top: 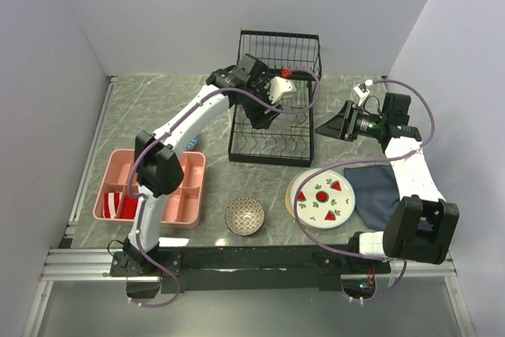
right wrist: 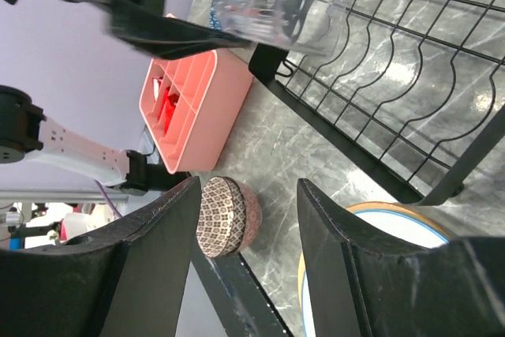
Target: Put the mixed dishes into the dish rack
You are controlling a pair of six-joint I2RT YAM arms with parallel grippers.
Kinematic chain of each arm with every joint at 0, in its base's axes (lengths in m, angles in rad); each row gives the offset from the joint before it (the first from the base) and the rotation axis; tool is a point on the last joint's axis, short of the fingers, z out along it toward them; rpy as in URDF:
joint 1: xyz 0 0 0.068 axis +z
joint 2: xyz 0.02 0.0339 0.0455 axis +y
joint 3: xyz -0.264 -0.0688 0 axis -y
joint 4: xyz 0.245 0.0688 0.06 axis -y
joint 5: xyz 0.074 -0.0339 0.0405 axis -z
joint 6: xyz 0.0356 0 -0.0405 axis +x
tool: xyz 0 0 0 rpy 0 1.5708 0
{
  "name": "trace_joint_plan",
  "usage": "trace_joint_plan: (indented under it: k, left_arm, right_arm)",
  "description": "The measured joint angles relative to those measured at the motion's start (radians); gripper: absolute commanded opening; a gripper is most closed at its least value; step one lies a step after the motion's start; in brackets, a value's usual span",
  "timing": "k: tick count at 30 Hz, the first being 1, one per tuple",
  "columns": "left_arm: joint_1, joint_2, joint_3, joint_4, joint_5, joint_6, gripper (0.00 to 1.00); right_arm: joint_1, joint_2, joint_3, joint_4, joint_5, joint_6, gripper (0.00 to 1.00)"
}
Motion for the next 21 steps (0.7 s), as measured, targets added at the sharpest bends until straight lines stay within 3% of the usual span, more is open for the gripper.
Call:
trace_joint_plan:
  k: [9,21]
  left_arm:
    - [-0.061,0.096,0.037,-0.148,-0.276,0.242,0.50]
    - [-0.159,0.122,0.037,-0.158,-0.532,0.526,0.55]
  right_arm:
    - [-0.029,-0.015,-0.012,0.006,-0.005,-0.023,0.59]
    - [-0.057,-0.034,-0.057,0.025,-0.013,-0.022,0.58]
